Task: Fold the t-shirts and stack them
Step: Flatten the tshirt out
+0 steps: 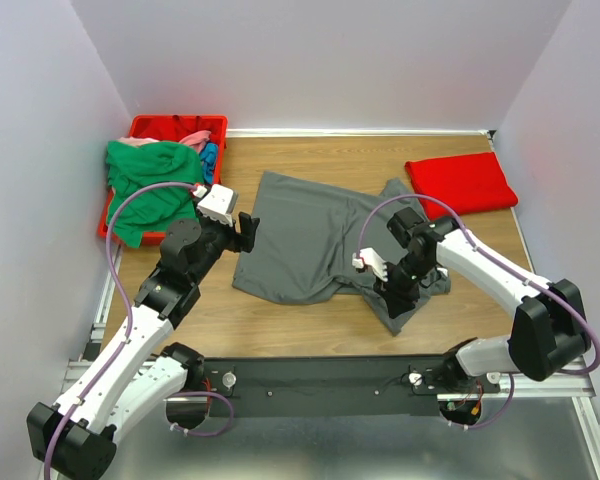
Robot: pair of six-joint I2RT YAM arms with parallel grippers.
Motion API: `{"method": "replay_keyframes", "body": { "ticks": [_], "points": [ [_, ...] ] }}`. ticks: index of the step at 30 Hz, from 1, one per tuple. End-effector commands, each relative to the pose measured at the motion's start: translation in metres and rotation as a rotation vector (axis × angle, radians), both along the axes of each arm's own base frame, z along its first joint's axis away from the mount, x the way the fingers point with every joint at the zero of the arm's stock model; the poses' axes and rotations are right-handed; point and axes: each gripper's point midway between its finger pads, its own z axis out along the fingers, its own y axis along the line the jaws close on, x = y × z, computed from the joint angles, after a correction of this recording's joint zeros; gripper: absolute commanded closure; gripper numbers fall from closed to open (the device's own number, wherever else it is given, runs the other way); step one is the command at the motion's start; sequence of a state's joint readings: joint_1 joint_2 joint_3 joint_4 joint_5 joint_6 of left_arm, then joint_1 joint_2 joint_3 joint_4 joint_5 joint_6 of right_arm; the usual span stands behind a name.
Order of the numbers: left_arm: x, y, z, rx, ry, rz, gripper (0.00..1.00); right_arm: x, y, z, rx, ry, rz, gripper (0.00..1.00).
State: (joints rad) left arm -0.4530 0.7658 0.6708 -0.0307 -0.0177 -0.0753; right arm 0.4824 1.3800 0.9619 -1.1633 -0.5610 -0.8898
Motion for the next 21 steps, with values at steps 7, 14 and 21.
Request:
{"method": "replay_keyframes", "body": {
  "ticks": [7,14,21],
  "points": [
    [0.003,0.006,0.006,-0.011,-0.024,0.037,0.24,0.063,0.001,0.033,0.002,-0.258,-0.160,0.51],
    [0.003,0.005,0.006,-0.012,-0.022,0.032,0.24,0.125,-0.012,0.045,0.136,-0.265,-0.430,0.50],
    [0.003,-0.003,0.009,-0.027,-0.031,-0.028,0.18,0.158,-0.022,0.085,0.347,-0.243,-0.587,0.50]
  ]
}}
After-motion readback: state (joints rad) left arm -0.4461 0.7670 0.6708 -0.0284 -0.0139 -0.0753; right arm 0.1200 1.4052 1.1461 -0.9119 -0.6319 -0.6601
